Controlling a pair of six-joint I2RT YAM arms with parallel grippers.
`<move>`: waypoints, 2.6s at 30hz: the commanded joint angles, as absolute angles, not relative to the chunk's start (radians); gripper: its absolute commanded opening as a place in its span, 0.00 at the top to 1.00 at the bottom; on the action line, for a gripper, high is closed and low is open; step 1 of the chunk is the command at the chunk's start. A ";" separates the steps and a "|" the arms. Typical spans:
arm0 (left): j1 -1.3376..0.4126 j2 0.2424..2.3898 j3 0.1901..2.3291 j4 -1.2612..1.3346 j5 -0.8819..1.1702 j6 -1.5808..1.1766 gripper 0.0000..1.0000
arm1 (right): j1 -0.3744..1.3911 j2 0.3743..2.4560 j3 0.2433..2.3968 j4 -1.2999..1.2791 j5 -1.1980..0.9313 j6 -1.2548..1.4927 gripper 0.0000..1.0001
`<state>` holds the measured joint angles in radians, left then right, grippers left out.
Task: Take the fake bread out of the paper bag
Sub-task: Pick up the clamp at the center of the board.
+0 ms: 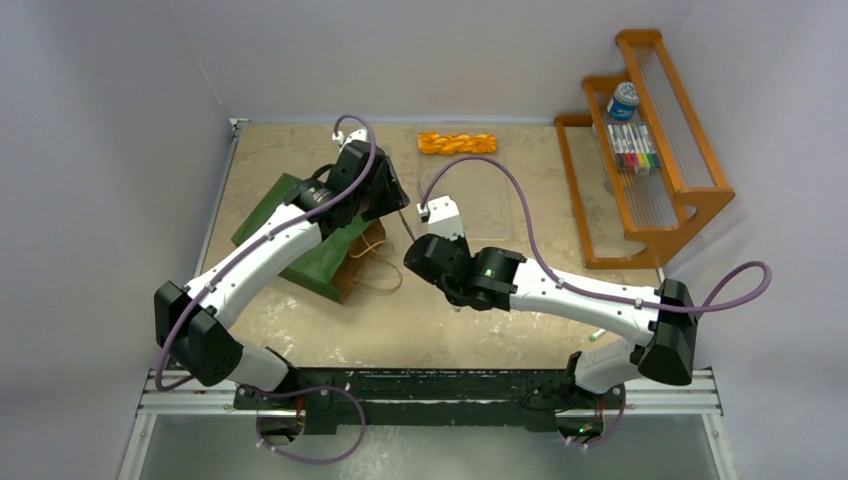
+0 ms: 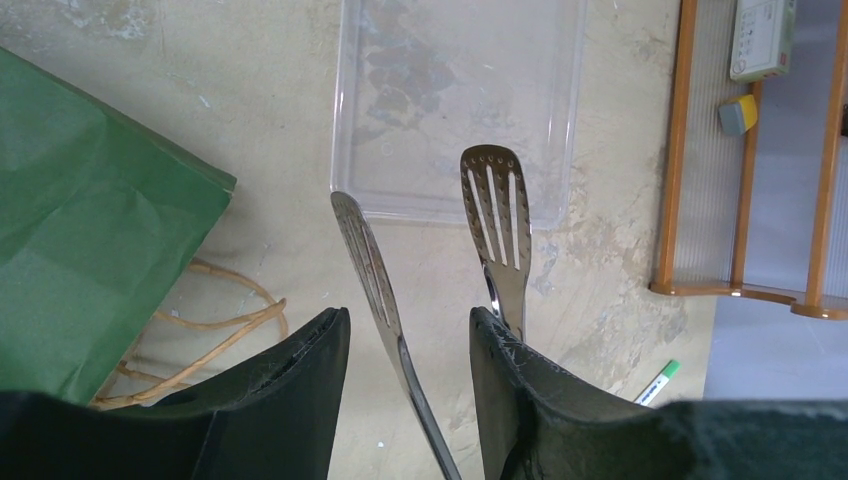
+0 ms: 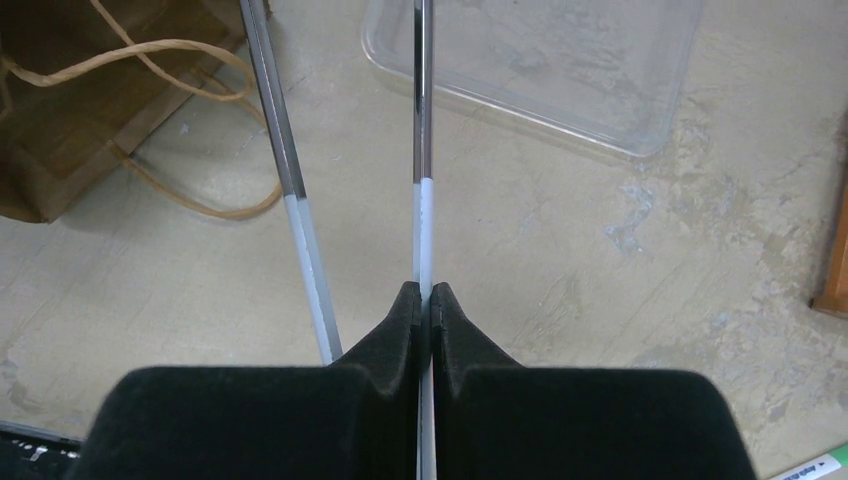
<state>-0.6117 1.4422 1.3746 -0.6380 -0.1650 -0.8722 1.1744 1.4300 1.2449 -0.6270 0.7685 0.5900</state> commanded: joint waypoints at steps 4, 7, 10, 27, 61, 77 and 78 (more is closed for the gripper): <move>-0.627 1.480 1.410 -0.608 -0.177 -0.871 0.53 | 1.196 1.402 1.333 -0.602 0.841 0.575 1.00; -0.629 1.482 1.403 -0.608 -0.182 -0.870 0.53 | 1.197 1.402 1.347 -0.609 0.852 0.576 1.00; -0.630 1.486 1.401 -0.607 -0.184 -0.865 0.62 | 1.198 1.402 1.358 -0.610 0.860 0.574 1.00; -0.692 1.477 1.444 -0.599 -0.221 -0.875 1.00 | 1.154 1.516 1.419 -0.620 0.850 0.581 0.90; -0.664 1.372 1.378 -0.720 -0.457 -0.881 1.00 | 0.813 1.449 1.335 -0.442 0.732 0.439 1.00; -0.511 1.292 1.206 -0.480 -0.229 -0.917 1.00 | 0.690 1.412 1.283 -0.383 0.591 0.379 1.00; -0.514 1.309 1.213 -0.450 -0.204 -0.917 0.95 | 0.699 1.419 1.285 -0.387 0.590 0.380 1.00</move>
